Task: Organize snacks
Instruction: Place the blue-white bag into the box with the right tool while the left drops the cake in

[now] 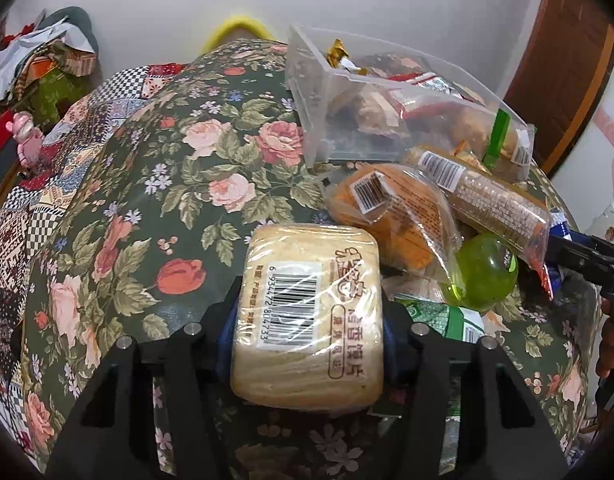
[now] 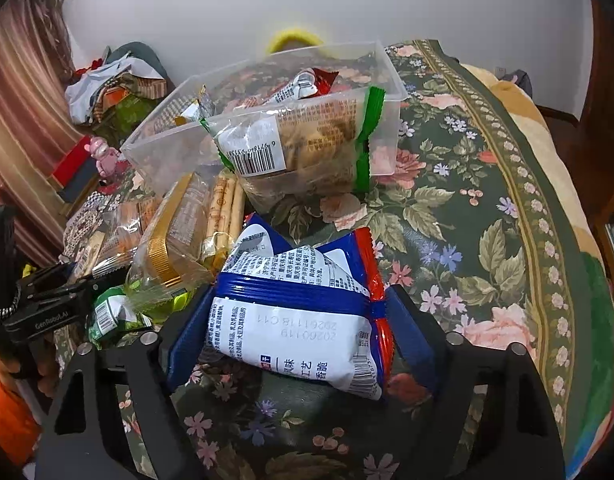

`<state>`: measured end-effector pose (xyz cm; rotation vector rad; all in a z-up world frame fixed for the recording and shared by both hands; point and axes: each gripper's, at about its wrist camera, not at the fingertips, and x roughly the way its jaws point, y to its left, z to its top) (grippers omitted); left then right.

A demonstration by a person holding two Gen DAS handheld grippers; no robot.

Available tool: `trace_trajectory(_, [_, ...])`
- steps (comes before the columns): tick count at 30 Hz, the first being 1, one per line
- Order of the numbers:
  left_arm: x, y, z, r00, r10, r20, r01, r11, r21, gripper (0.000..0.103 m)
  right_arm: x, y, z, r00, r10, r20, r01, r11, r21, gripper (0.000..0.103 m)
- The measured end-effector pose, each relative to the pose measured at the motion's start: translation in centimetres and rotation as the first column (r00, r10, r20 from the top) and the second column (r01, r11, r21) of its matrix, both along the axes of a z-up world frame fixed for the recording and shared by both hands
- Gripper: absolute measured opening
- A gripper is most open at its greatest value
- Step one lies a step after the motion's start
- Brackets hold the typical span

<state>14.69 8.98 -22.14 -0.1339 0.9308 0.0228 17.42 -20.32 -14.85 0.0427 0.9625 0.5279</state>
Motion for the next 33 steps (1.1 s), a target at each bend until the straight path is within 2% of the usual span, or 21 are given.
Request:
trace_trajectory(5, [-0.8,0.0,0.9,1.0,0.008,0.026,-0.008,1.0,0.003,0.056,-0.3,-0.3,0.5,1.0,0.004,0.027,-0.004,1.0,-0.029,0.074])
trace_trajectory(12, [-1.6,-0.4,3.4,0.996,0.001,0.086,-0.002,1.0,0.018,0.056,-0.2,-1.8,1.8,0.998,-0.036,0.055,0.038,0.999,-0.032,0.074])
trace_trajectory(18, [-1.6,-1.0,6.4,0.988,-0.014,0.153,0.012,1.0,0.017,0.056,0.0,-2.9,4.7,0.99,-0.064,0.125,0.066,0.998,-0.009,0.074])
trace_trajectory(26, [-0.2,-2.6,10.0,0.97,-0.059,0.234,0.053,0.998,0.032,0.056,1.0,-2.7,8.7,0.97,-0.059,0.234,0.053,0.998,0.033,0.074])
trace_trajectory(33, [3.1,-3.5,12.1,0.961,-0.068,0.267,0.072,0.997,-0.005,0.056,2.3,-1.5,10.8,0.949,-0.047,0.311,0.034,0.998,0.047,0.074])
